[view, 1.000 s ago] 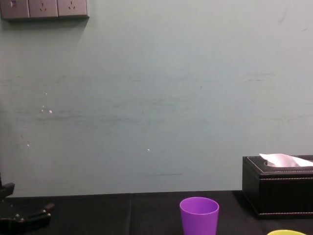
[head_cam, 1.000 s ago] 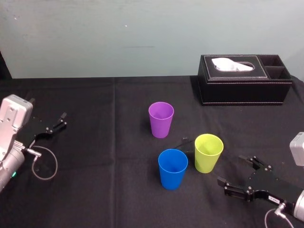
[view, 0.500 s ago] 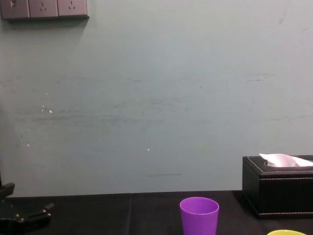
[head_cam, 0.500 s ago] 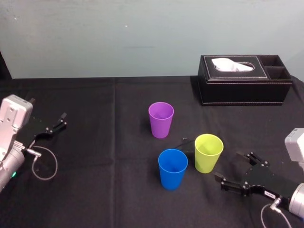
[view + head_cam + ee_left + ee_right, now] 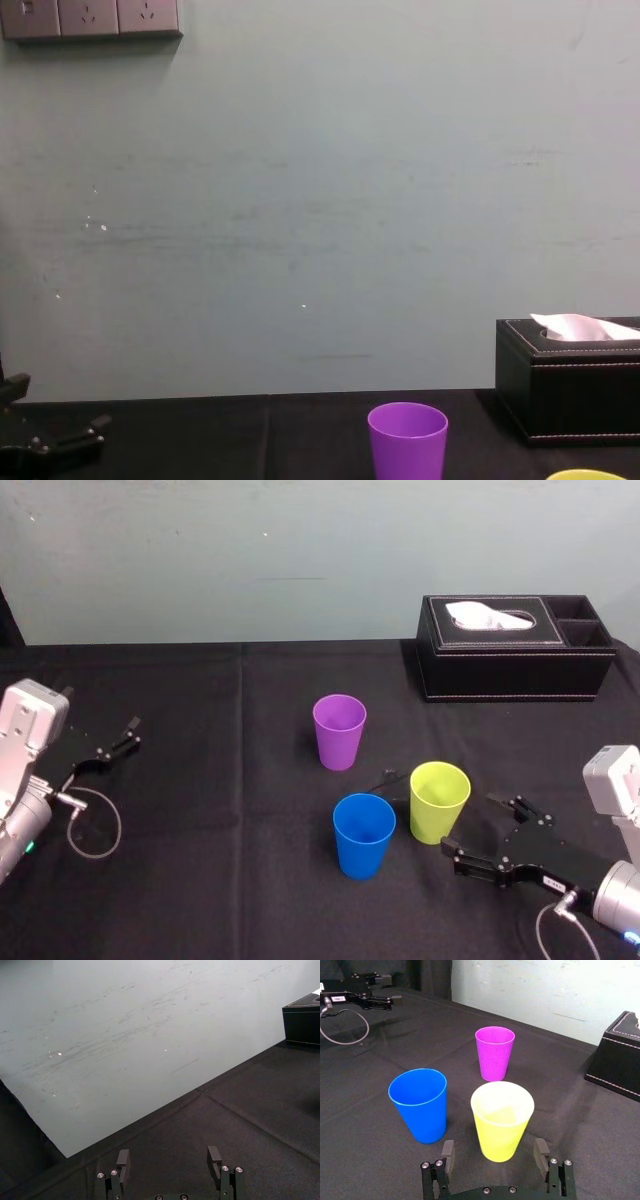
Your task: Stack the three plastic cups sequentially using one hand.
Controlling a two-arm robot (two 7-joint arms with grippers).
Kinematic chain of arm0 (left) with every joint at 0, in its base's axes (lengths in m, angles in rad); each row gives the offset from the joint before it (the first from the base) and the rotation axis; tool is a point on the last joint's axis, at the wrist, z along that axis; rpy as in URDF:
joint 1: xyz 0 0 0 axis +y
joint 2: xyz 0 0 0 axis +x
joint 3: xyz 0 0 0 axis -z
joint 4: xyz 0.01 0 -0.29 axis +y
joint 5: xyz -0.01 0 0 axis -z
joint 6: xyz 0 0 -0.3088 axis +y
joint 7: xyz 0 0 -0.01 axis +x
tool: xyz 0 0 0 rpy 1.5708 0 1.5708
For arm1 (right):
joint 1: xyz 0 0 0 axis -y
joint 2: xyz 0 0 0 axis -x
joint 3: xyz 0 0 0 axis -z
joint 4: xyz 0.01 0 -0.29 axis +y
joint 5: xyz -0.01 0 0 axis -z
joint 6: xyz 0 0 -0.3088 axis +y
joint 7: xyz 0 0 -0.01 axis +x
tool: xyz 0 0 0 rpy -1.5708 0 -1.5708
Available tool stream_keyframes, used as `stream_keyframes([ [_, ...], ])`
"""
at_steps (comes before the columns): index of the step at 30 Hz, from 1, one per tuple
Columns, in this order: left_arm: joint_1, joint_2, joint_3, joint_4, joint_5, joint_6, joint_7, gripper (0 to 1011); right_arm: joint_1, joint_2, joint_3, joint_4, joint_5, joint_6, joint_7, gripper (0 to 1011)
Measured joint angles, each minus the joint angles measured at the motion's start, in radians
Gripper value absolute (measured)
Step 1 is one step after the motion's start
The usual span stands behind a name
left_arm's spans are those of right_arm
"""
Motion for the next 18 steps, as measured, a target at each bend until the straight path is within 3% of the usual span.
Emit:
stream_keyframes([
  [18, 0.000, 0.000, 0.000, 0.000, 0.000, 0.000, 0.000, 1010, 0.030, -0.033, -0.022, 0.025, -0.027, 0.005, -0.009, 1004],
])
